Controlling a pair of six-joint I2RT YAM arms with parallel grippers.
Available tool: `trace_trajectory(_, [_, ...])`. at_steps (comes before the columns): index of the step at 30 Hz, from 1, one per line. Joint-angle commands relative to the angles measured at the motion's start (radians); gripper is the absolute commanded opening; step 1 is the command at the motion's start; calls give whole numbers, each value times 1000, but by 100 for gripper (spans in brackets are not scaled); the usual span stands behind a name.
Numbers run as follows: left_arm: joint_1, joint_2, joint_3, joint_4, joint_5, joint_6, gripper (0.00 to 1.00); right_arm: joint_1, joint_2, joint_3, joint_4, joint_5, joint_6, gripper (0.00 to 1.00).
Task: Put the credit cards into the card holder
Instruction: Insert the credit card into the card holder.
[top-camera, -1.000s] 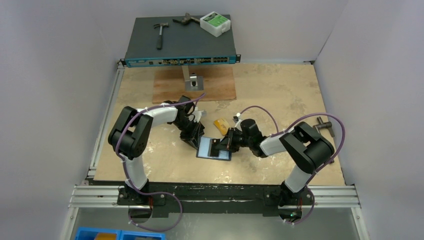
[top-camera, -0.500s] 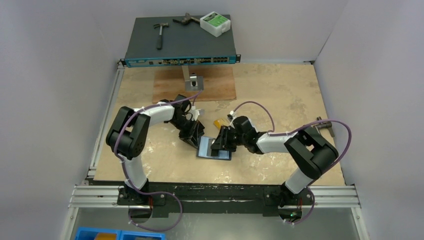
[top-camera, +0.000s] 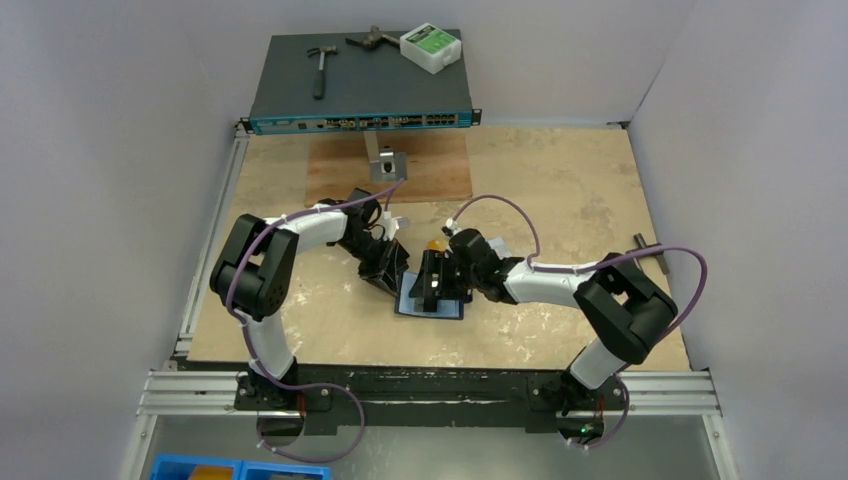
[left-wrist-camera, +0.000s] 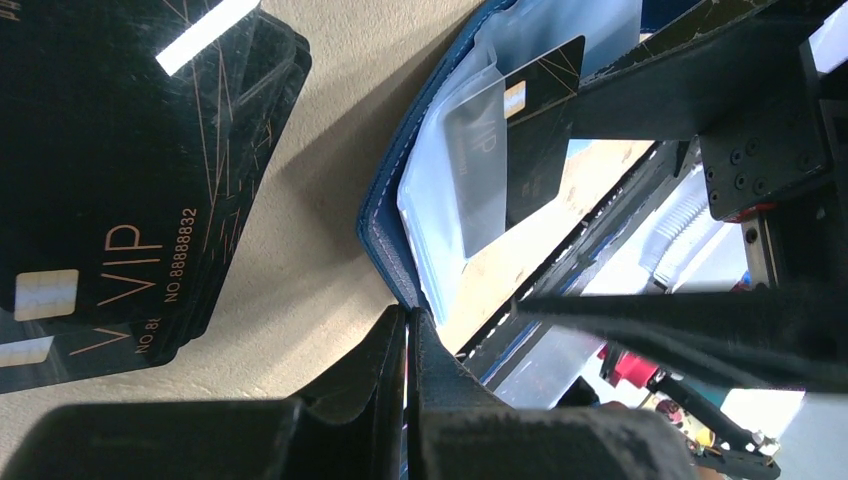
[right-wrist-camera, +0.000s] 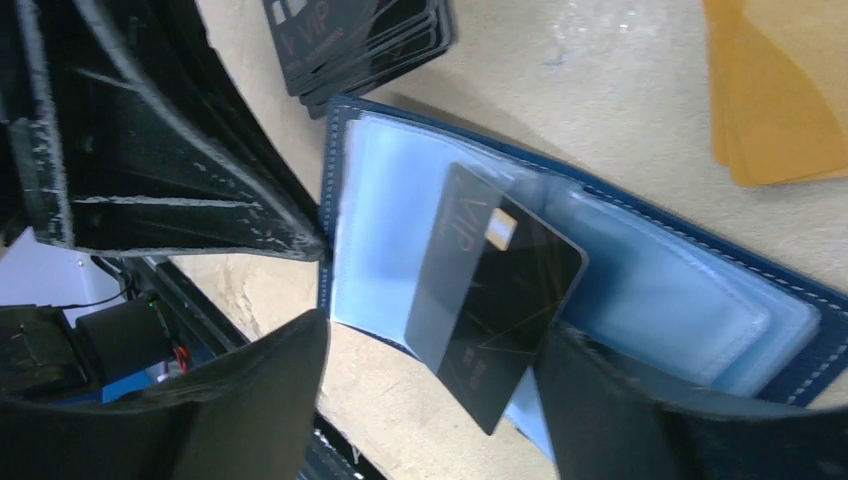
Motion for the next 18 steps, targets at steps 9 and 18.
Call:
trace_trajectory(9, [5, -20, 0, 49, 43, -7, 0, 59, 60, 82, -120, 71, -74, 93])
trace_trajectory(18, [5, -35, -4, 48, 27, -3, 0, 77, 46, 101, -229, 142, -87, 90])
